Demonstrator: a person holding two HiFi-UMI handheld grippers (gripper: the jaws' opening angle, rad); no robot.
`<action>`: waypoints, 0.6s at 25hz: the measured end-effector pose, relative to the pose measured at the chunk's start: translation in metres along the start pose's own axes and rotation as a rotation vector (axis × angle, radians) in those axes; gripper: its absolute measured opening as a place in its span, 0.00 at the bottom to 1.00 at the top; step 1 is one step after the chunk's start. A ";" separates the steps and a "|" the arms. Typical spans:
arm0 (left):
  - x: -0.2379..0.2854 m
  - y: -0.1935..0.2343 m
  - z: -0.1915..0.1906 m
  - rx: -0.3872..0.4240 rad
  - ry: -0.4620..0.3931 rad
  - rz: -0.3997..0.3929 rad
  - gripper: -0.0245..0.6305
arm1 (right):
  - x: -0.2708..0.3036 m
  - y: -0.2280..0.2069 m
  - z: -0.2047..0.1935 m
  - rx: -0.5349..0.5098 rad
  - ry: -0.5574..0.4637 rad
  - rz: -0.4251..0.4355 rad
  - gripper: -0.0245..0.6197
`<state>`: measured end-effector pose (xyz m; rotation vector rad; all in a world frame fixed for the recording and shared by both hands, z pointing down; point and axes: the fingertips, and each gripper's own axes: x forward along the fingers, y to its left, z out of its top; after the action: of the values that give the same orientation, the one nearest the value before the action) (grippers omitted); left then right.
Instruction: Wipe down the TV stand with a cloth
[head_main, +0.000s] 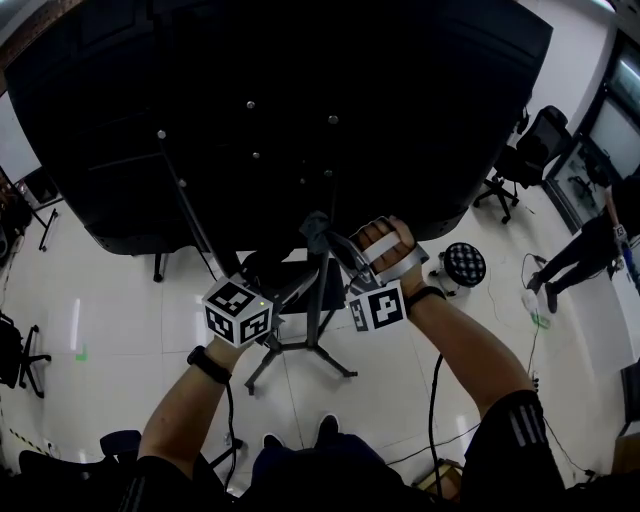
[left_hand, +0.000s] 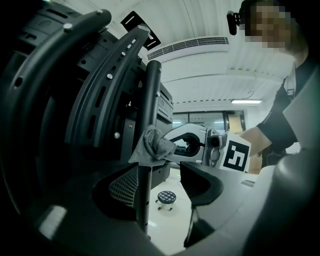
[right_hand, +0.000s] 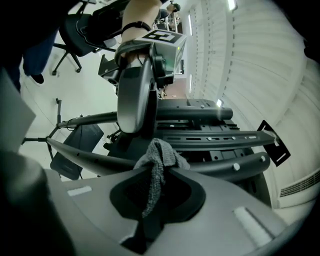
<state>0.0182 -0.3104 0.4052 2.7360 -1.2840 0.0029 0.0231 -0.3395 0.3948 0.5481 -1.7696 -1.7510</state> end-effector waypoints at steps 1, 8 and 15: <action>0.000 0.001 -0.005 -0.008 0.004 0.001 0.47 | 0.000 0.007 -0.001 0.005 0.002 0.010 0.08; 0.004 0.008 -0.045 -0.058 0.040 0.013 0.47 | 0.005 0.055 -0.005 0.046 0.003 0.079 0.08; 0.006 0.013 -0.095 -0.115 0.085 0.028 0.47 | 0.010 0.111 -0.005 0.094 0.006 0.158 0.08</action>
<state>0.0166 -0.3124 0.5012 2.5923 -1.2593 0.0460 0.0312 -0.3436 0.5064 0.4385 -1.8454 -1.5640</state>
